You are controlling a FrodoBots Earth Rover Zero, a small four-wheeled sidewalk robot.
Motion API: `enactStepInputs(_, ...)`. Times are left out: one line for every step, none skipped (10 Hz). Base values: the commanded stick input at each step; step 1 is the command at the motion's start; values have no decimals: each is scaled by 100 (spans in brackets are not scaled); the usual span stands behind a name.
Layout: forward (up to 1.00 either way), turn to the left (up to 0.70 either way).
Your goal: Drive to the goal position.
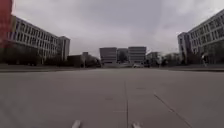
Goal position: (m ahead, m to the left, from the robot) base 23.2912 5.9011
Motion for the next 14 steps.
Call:
enactStepInputs(70,0)
enactStepInputs(70,0)
enactStepInputs(70,0)
enactStepInputs(70,0)
enactStepInputs(70,0)
enactStepInputs(70,0)
enactStepInputs(70,0)
enactStepInputs(70,0)
enactStepInputs(70,-1)
enactStepInputs(70,-15)
enactStepInputs(70,-26)
enactStepInputs(70,-16)
enactStepInputs(70,0)
enactStepInputs(70,0)
